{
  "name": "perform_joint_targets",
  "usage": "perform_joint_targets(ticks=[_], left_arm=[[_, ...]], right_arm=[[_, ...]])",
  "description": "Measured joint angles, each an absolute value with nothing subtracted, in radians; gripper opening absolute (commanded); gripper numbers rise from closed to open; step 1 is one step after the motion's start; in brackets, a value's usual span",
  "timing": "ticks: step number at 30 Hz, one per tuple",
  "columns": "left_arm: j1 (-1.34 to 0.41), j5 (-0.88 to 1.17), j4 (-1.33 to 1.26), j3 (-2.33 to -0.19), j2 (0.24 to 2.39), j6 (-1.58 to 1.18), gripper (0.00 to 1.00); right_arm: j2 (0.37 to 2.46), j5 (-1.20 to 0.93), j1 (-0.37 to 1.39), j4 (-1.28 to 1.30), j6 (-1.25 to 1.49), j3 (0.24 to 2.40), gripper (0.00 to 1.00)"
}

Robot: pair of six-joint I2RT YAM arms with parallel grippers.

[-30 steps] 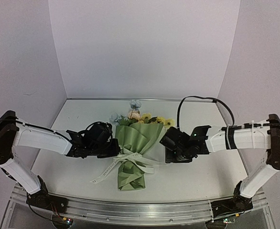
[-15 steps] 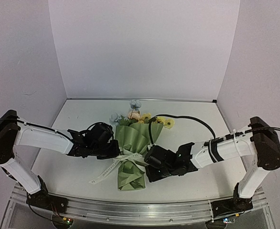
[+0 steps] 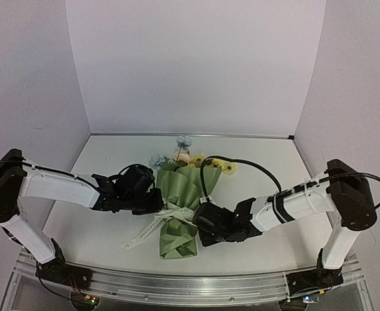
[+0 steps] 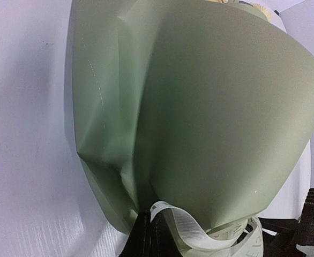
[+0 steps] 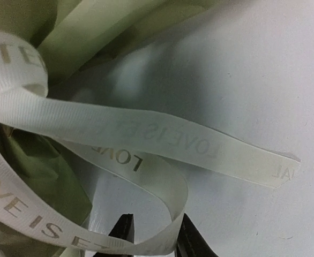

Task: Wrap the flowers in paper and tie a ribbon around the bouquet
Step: Tie the half-tied ribbon around the folded bouquet.

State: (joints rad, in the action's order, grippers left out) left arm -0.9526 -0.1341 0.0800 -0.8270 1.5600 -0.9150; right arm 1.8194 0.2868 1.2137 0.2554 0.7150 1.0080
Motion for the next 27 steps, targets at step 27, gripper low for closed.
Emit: perform_joint_targets(ticks=[27], left_arm=[[-0.946,-0.222,0.138,-0.726,1.428,-0.955,0.00]], right_arm=[[1.780,0.503,1.211,0.718,0.865,1.113,0.00]])
